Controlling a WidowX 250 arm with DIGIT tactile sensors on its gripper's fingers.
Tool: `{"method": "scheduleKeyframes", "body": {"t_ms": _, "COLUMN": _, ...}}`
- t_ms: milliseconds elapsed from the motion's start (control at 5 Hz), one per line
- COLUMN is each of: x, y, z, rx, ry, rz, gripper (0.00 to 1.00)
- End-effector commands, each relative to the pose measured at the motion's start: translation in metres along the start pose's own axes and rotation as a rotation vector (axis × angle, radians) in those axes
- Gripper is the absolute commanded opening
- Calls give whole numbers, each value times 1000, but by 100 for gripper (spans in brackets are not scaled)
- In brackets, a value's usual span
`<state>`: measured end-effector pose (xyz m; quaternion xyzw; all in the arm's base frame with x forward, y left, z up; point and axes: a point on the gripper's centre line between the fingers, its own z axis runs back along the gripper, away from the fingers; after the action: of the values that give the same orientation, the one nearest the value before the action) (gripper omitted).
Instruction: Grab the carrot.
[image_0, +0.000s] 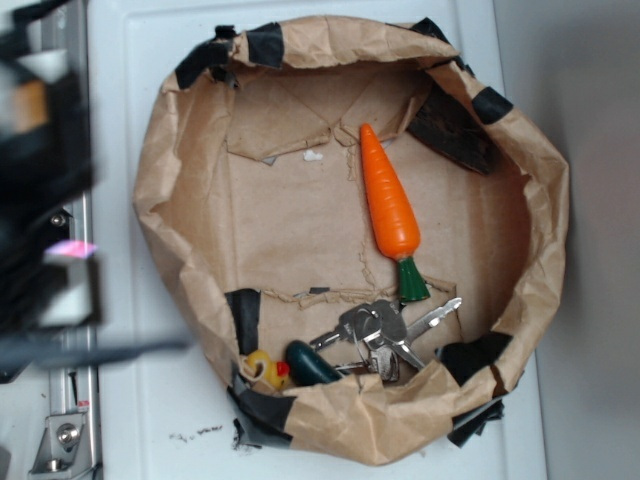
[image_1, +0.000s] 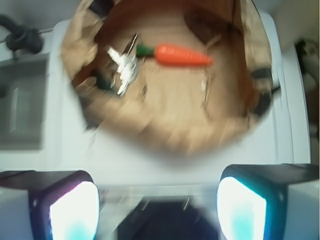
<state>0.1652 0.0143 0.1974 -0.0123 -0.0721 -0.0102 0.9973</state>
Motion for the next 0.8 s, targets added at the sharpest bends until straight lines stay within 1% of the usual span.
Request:
{"method": "scheduleKeyframes", "body": {"t_ms": 0, "x": 92, "y": 34, "z": -63, "rx": 123, "ry": -166, "rz": -352, "gripper": 100}}
{"method": "scheduleKeyframes", "body": {"t_ms": 200, "x": 123, "y": 23, "z": -89, "rx": 74, "ry": -258, "rz": -592, "gripper": 100}}
{"method": "scheduleKeyframes", "body": {"t_ms": 400, "x": 125, "y": 4, "z": -145, "rx": 16, "ry": -175, "rz": -806, "gripper": 100}}
{"method": "scheduleKeyframes", "body": {"t_ms": 600, "x": 94, "y": -20, "z": -188, "rx": -71, "ry": -60, "rz": -975, "gripper": 100}}
